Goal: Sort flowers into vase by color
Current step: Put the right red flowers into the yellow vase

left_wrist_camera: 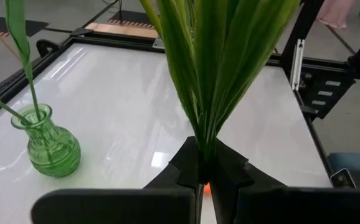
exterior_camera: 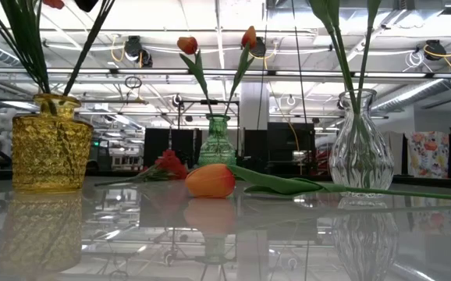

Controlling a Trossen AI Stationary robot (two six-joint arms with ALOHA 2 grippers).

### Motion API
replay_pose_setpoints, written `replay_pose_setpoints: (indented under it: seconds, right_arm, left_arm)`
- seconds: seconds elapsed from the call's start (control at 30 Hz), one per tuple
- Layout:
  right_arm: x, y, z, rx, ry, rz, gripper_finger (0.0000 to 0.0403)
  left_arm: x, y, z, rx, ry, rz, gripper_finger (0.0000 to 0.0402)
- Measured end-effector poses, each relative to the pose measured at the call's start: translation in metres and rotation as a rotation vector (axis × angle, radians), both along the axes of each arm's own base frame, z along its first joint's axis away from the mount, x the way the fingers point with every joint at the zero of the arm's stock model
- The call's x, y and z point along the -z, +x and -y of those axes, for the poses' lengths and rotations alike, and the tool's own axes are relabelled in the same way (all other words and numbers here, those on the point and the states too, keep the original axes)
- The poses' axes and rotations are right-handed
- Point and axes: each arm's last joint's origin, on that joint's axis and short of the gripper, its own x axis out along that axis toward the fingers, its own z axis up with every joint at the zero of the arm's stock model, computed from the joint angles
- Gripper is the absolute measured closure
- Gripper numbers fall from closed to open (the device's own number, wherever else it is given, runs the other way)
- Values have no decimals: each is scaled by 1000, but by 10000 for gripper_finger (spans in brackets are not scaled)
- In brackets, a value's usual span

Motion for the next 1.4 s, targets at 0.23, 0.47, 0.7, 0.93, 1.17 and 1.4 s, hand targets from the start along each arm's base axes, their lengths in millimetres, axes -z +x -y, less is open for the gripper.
replay_pose_setpoints:
  seconds: [0.23, 0.47, 0.7, 0.93, 1.17, 1.4]
  right_arm:
    - [0, 0, 0, 0, -2, 0, 189]
    - [0, 0, 0, 0, -3, 0, 189]
    - [0, 0, 0, 0, -3, 0, 189]
    - [0, 0, 0, -1, -7, 0, 189]
    - [0, 0, 0, 0, -7, 1, 189]
    - [0, 0, 0, -1, -7, 1, 189]
  left_arm:
    - [3, -1, 0, -9, -3, -28, 382]
    - [7, -2, -1, -22, -8, -66, 382]
    - [8, -3, -1, -14, 5, -78, 381]
    - [15, 1, 1, -5, 49, -124, 381]
    - [22, 8, 5, 1, 89, -146, 381]
    - [27, 12, 8, 9, 105, -173, 381]
